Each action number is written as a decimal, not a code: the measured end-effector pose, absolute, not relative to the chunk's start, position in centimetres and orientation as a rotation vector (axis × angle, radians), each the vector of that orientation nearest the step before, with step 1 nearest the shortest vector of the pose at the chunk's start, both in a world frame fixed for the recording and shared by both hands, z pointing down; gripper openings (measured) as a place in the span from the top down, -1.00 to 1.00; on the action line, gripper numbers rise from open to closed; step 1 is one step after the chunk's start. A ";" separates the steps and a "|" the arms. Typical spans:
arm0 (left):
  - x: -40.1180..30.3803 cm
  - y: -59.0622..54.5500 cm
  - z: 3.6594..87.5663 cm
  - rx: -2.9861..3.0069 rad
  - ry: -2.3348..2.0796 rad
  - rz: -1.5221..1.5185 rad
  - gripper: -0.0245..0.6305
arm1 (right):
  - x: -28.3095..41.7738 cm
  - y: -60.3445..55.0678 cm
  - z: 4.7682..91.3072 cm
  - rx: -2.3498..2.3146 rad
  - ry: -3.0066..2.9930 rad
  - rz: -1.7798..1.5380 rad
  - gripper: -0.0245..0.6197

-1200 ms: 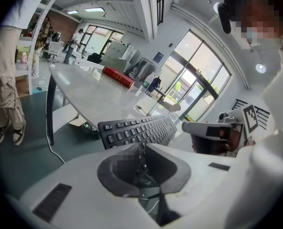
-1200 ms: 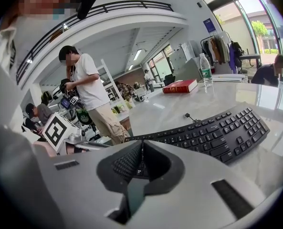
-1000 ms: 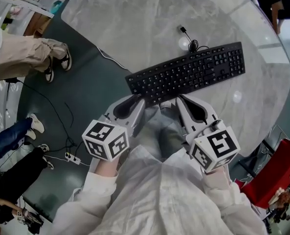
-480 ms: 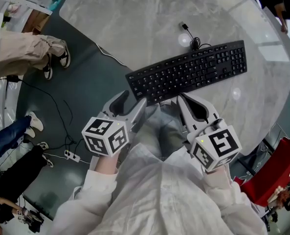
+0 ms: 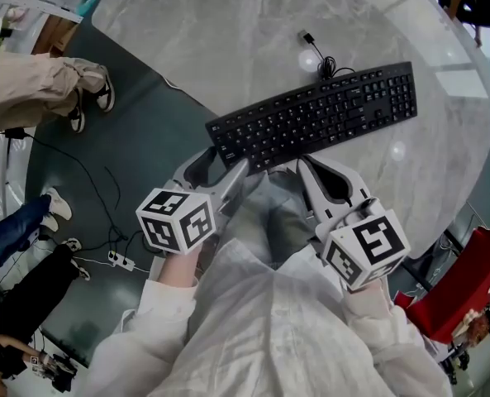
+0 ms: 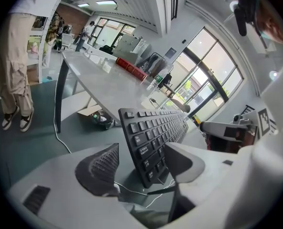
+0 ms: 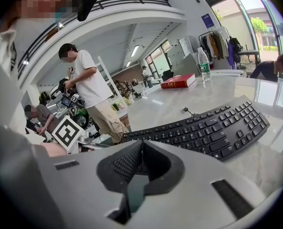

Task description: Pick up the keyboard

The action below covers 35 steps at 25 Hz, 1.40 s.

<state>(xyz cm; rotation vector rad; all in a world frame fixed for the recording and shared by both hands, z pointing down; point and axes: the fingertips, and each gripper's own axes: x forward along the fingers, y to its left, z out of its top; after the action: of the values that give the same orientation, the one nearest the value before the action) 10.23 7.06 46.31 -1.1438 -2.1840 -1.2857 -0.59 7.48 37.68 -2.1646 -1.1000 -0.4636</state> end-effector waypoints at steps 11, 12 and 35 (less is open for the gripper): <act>8.7 6.5 48.0 -1.055 -2.161 -1.316 0.03 | -1.5 7.5 38.3 -2.143 -1.114 -0.471 0.83; 8.6 6.6 48.1 -1.047 -2.164 -1.317 0.03 | -1.6 7.5 38.3 -2.142 -1.115 -0.472 0.83; 6.2 6.6 48.4 -0.915 -2.219 -1.373 0.03 | -2.6 6.6 39.0 -2.117 -1.123 -0.490 0.83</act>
<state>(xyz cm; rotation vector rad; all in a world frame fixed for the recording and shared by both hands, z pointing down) 6.17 6.55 48.45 -0.9151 -2.2193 -1.3735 -2.62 6.58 38.99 -2.1173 -1.1231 -0.4897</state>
